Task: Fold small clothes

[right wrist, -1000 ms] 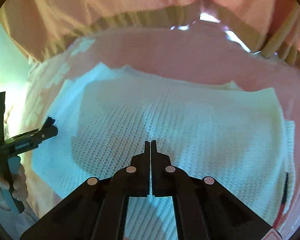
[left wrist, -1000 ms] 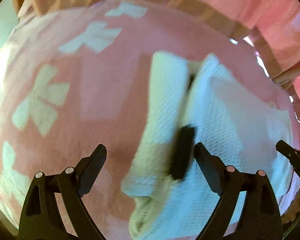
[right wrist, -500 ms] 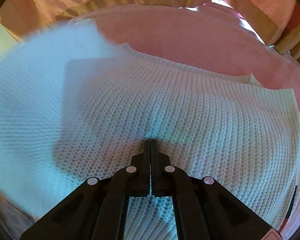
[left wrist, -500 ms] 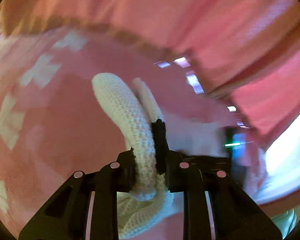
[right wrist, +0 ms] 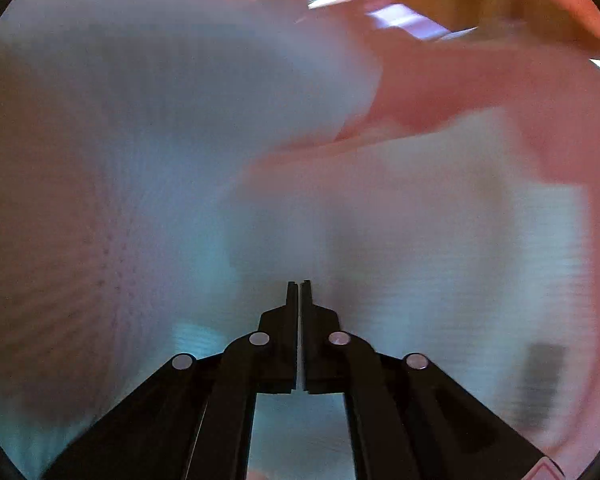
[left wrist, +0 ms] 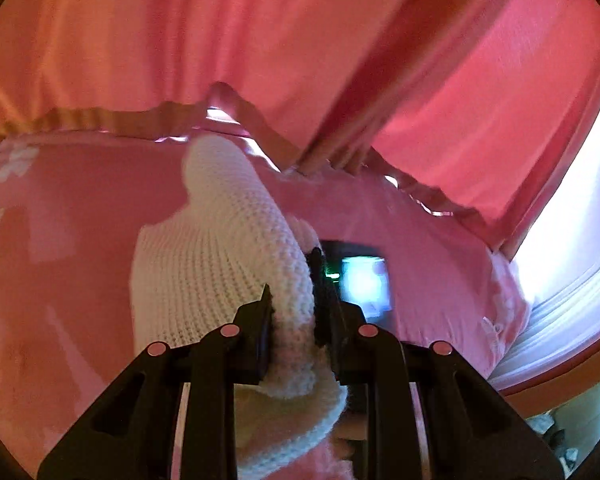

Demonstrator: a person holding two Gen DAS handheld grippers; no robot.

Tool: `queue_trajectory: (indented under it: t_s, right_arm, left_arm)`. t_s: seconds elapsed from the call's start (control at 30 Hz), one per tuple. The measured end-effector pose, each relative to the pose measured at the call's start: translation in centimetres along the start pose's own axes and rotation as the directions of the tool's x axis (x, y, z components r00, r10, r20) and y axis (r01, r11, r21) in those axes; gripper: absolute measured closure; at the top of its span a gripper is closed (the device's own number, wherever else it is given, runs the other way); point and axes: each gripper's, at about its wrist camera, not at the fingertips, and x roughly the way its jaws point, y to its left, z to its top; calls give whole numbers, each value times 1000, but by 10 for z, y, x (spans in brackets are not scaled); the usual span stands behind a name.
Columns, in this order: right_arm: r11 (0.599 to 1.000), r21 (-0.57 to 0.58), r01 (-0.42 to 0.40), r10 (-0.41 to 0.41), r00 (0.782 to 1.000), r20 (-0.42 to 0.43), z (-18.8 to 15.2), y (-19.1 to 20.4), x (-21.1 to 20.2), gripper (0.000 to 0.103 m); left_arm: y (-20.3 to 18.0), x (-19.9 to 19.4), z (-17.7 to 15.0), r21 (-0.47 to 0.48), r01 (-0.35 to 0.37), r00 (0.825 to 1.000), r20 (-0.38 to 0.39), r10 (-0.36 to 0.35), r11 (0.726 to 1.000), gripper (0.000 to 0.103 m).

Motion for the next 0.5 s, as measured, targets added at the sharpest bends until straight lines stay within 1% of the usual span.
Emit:
queue_trajectory:
  t_s: [0.03, 0.07, 0.1, 0.2, 0.23, 0.27, 0.33, 0.37, 0.43, 0.47, 0.5]
  right_arm:
    - [999, 38, 36, -37, 999, 31, -3, -22, -16, 96]
    - [995, 77, 70, -75, 996, 57, -7, -42, -30, 93]
    - [988, 126, 89, -101, 991, 91, -14, -68, -47, 92]
    - [970, 233, 69, -106, 983, 151, -31, -122, -81, 92]
    - [968, 242, 61, -103, 981, 165, -35, -132, -88, 92]
    - [968, 243, 58, -102, 979, 174, -37, -140, -94, 92]
    - [970, 240, 47, -93, 978, 184, -44, -148, -100, 92]
    - [973, 229, 27, -72, 980, 187, -47, -150, -102, 92]
    - [975, 222, -13, -31, 980, 195, -51, -145, -101, 91]
    - [976, 215, -29, -15, 980, 199, -50, -141, -102, 89]
    - [978, 200, -63, 20, 977, 211, -51, -138, -106, 86]
  left_arm:
    - [-7, 7, -3, 5, 7, 1000, -12, -7, 1000, 82]
    - [-15, 17, -6, 9, 11, 1000, -27, -10, 1000, 82]
    - [-26, 32, -10, 21, 9, 999, -45, -8, 1000, 82]
    - [-46, 72, -28, 62, -34, 995, -91, 40, 998, 81]
    - [-49, 86, -36, 71, -47, 992, -110, 55, 996, 79]
    - [-50, 97, -43, 75, -49, 990, -125, 59, 996, 75]
    - [-47, 118, -59, 53, -19, 988, -152, 27, 998, 76]
    - [-44, 121, -64, 40, -12, 987, -161, 18, 999, 72]
    - [-34, 115, -74, 0, 13, 986, -168, -12, 1000, 57]
    - [-30, 108, -78, -9, 19, 987, -157, -20, 1000, 42]
    - [-24, 90, -82, -8, 26, 993, -117, -26, 1000, 33]
